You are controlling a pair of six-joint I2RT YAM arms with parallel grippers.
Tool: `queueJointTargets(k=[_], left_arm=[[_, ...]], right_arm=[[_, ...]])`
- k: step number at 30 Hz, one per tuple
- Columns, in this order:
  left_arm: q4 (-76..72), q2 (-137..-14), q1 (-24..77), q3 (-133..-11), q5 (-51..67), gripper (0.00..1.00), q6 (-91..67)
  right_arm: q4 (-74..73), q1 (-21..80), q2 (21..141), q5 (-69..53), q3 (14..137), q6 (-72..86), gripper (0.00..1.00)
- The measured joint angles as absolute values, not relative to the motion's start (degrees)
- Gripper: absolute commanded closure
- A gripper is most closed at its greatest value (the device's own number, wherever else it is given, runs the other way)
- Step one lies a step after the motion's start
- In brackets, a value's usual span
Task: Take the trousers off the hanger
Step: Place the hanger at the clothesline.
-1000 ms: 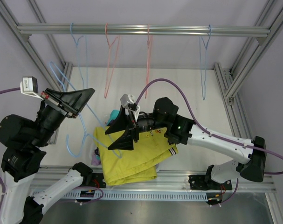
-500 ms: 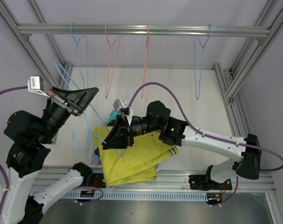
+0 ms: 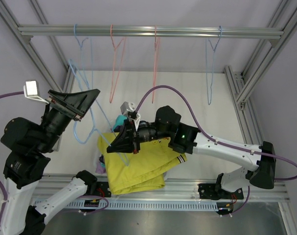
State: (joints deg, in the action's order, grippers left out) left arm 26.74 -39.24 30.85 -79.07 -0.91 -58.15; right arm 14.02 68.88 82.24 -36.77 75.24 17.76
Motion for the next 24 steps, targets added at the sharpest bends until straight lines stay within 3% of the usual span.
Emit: queueJointTargets(k=[3, 6, 15, 24], left_arm=[[27.9, -39.4, 30.9, -81.8, -1.4, 0.13, -55.4], [27.9, -39.2, 30.9, -84.3, -1.5, 0.01, -53.3], [31.5, -41.2, 30.9, -92.2, -2.8, 0.01, -47.3], [33.6, -32.3, 30.8, -88.6, -7.7, 0.01, -39.2]], right_arm=[[12.4, 68.8, 80.3, -34.9, 75.2, 17.8, 1.0], [11.5, 68.7, 78.0, -33.8, 74.5, 17.7, 1.0], [8.9, 68.2, 73.8, -31.4, 70.7, 16.8, 1.0], [-8.2, 62.3, 61.5, -23.0, 71.0, 13.3, 1.0]])
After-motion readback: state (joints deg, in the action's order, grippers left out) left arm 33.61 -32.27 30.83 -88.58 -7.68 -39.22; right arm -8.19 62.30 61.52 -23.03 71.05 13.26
